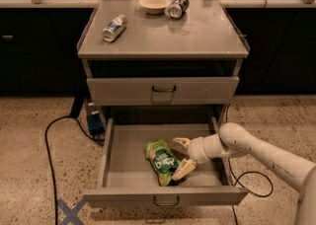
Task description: Place green rice chip bag into middle drawer
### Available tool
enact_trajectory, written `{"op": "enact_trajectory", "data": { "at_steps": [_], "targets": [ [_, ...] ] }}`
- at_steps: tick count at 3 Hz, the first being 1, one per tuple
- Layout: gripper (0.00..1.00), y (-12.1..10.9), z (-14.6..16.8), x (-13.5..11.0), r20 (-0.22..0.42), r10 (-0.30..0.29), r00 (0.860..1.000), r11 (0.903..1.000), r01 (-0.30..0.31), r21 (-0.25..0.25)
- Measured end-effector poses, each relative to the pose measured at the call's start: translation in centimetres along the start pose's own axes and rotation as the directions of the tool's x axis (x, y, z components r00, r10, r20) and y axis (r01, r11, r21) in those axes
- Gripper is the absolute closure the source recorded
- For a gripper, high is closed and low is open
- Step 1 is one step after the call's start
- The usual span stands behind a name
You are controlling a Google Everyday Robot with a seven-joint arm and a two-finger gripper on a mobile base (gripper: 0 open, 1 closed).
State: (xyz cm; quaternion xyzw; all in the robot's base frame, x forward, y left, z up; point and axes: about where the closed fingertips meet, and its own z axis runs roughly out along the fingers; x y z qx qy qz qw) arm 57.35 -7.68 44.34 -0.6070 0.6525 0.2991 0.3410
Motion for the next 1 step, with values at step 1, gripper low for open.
{"op": "enact_trajectory", "data": {
  "at_steps": [1],
  "targets": [
    [0.0, 0.0, 0.0, 0.0, 0.0, 0.0, 1.0, 1.0, 0.0, 0.0]
  ]
}}
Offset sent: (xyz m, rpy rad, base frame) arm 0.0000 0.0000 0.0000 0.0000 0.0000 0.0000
